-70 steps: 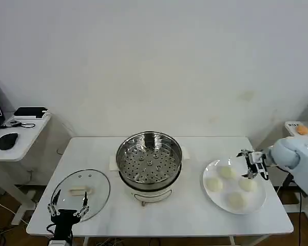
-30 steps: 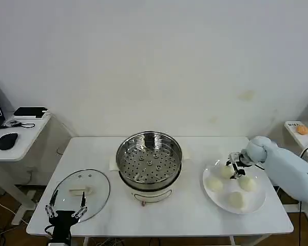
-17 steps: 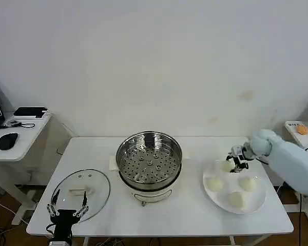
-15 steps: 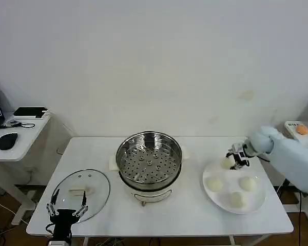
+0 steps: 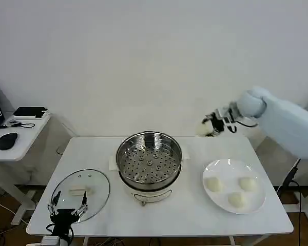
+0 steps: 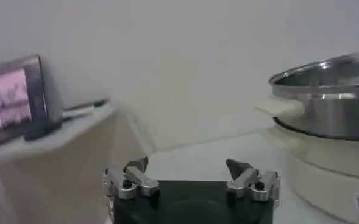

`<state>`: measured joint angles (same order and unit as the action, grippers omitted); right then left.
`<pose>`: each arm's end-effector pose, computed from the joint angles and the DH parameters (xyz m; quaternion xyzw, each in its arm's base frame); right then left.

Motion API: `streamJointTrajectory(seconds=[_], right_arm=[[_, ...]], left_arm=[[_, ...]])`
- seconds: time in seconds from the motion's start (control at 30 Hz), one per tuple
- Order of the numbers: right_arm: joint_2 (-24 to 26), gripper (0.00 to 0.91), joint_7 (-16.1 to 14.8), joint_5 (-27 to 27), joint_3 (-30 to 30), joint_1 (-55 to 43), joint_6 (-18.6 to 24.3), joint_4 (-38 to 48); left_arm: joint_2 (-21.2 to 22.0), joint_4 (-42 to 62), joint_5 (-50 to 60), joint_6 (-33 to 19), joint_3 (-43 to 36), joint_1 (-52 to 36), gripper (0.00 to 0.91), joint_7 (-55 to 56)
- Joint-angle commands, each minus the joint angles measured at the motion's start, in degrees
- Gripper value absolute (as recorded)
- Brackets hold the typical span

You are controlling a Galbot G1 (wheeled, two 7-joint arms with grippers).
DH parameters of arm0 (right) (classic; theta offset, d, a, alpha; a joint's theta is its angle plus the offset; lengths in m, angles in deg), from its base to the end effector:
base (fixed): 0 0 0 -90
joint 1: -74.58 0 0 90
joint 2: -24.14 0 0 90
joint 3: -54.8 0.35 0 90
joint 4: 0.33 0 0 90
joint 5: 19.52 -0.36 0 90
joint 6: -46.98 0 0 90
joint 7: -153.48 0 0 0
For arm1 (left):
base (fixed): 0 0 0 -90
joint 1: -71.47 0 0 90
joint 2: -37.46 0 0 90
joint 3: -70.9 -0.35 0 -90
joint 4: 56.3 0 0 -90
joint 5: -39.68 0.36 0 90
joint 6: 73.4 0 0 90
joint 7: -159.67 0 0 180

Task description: Take steamed baozi put them in steamer then cover it.

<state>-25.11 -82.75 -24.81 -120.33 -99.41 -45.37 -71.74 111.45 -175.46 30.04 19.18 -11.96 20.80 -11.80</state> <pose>0.5739 -0.0458 -0.0313 0.5181 -0.5633 0.6229 0.1623 0.1418 0.0857 -0.3192 0.0548 -0.9909 -0.0742 0.0981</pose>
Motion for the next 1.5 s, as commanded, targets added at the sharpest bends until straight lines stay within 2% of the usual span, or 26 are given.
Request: streamJointTrajectory(seconds=[0.03,0.33,0.53,0.77,0.83,1.03,1.07,1.43,1.5], right_arm=[[-10.57,0.635,0.09,-5.35,-4.73,-6.75,1.78,-1.41],[-22.73,0.635,0.56,1.65,-7.02,-2.25,10.47,7.45],[-26.88,0.635,1.12,6.45,-9.44,-0.75,16.43,12.24],[-27.68,0.645,1.98,12.45,-11.66,0.73,23.27,14.31],[-27.66,0.635,2.38,13.38,-12.06,0.90,24.03,14.40],[-28.47,0.635,4.62,18.05,-12.10,2.30,27.87,16.54],[-28.83,0.635,5.34,20.21,-11.88,2.53,29.18,17.62],[-29.82,0.645,6.75,22.85,-11.75,2.99,32.21,20.61],[-29.88,0.675,6.91,23.28,-11.75,3.19,32.40,20.84]], left_arm=[[-0.41,-1.55,-17.43,2.73,1.11,0.20,0.907,-3.02],[-0.77,-0.82,-16.26,2.56,2.27,0.00,0.907,-2.90],[0.12,-0.58,-15.36,2.51,2.22,-0.11,0.907,-2.59],[0.68,-0.09,-15.18,2.51,2.35,-0.18,0.907,-2.32],[0.68,0.10,-15.21,2.51,2.46,-0.36,0.907,-2.29],[0.82,0.31,-15.28,2.61,2.61,-0.90,0.907,-2.01],[0.80,0.30,-15.28,2.61,2.62,-0.88,0.907,-2.02],[0.79,0.47,-15.36,2.68,2.96,-1.01,0.907,-1.73],[0.82,0.43,-15.38,2.69,2.98,-1.03,0.907,-1.69]])
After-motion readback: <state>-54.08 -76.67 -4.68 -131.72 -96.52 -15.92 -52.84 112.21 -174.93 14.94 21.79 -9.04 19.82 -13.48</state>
